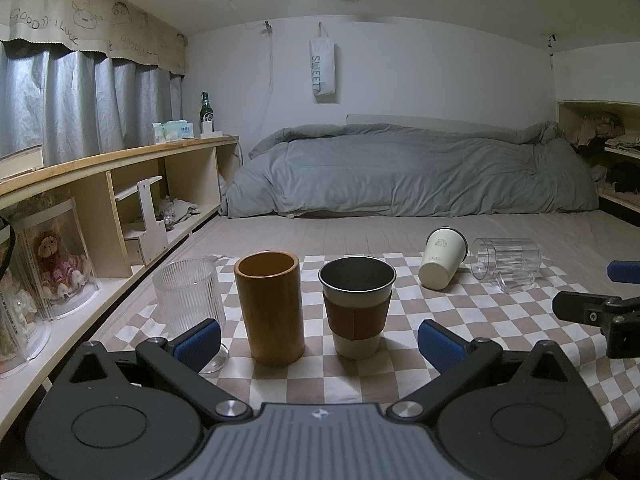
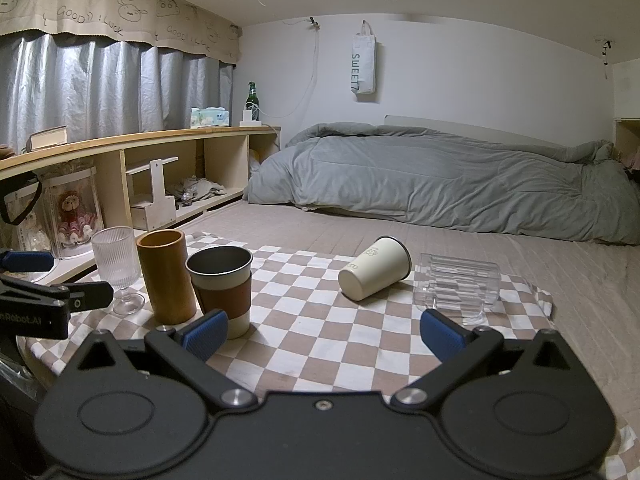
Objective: Flip cup upright
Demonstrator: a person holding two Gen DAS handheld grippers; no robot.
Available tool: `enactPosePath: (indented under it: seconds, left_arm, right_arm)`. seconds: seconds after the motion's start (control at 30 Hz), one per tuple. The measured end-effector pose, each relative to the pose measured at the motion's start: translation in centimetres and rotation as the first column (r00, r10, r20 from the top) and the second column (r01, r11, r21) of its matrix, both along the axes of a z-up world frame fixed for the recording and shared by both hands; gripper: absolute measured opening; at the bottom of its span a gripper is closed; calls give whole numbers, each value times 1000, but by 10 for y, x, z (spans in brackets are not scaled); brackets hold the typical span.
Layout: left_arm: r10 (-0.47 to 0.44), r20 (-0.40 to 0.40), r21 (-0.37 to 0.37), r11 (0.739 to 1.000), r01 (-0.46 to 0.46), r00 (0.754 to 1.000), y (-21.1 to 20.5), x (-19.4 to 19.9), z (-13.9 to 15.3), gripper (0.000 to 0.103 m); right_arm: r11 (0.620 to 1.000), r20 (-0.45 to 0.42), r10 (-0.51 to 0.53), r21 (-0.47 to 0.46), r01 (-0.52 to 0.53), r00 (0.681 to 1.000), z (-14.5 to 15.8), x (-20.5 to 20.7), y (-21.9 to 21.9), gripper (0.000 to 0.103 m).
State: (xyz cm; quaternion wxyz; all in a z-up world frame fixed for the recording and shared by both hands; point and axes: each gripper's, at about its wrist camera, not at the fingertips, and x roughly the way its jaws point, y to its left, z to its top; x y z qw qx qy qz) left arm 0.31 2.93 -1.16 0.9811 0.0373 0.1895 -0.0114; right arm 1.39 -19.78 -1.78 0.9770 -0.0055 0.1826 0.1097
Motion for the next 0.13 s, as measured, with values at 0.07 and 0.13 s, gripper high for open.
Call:
enactPosePath:
  seconds: [0.07, 0.13]
  left_arm:
    - [-1, 0, 0, 1000, 1, 1000, -1, 1, 0, 103]
    - [-1, -2, 1, 1000, 1, 1000, 0, 1, 0, 103]
  right_arm:
    - [1000, 0, 0, 0, 0, 1000, 0, 0, 0, 103]
    - [1000, 0, 0, 0, 0, 1000, 0, 0, 0, 103]
